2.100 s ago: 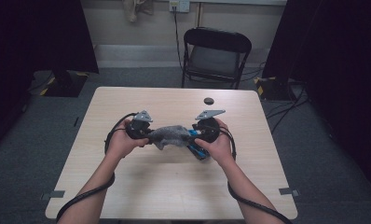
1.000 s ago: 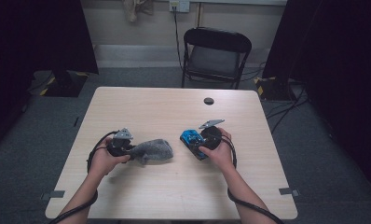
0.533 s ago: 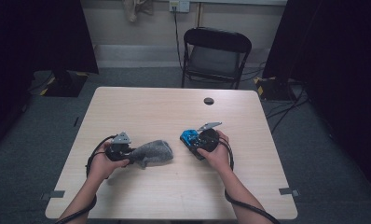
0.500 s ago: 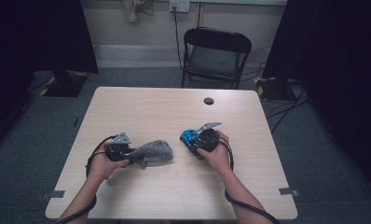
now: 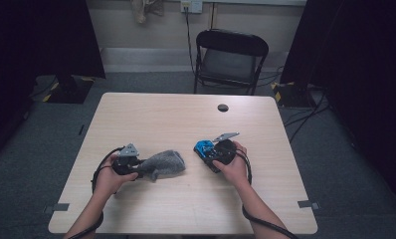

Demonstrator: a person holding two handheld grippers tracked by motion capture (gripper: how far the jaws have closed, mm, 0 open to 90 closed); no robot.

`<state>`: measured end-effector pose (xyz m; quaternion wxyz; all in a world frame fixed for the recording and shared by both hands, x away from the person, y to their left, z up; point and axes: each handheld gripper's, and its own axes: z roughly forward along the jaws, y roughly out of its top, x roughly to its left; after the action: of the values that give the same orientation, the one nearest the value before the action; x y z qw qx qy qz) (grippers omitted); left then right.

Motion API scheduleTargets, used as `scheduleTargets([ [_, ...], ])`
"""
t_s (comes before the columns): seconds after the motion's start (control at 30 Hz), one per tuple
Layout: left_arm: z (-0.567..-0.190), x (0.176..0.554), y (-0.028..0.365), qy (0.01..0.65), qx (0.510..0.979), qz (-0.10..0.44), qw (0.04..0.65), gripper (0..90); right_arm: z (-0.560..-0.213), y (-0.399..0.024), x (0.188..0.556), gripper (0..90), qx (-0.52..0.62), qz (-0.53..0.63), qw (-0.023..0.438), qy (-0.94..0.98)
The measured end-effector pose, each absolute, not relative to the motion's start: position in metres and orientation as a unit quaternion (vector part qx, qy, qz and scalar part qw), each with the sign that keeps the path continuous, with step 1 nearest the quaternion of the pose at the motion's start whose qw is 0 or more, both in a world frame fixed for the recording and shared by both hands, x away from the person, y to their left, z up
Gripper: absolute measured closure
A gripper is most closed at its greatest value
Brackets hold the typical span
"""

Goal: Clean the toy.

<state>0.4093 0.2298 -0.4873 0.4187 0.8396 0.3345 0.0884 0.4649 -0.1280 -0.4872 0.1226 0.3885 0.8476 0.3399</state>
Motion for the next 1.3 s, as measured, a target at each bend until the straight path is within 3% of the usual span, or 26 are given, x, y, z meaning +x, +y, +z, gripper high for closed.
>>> scheduleTargets([
  [0.47,-0.488,0.41,0.229,0.331,0.84,0.089,0.421,61.4,-0.487,-0.124,0.469,24.4,0.384,0.328,0.125,0.854],
  [0.83,-0.489,0.411,0.228,0.329,0.841,0.09,0.42,59.9,-0.486,-0.114,0.475,16.6,0.379,0.327,0.136,0.855],
  [1.3,-0.49,0.411,0.227,0.329,0.84,0.092,0.421,59.4,-0.491,-0.109,0.475,25.4,0.397,0.318,0.149,0.848],
])
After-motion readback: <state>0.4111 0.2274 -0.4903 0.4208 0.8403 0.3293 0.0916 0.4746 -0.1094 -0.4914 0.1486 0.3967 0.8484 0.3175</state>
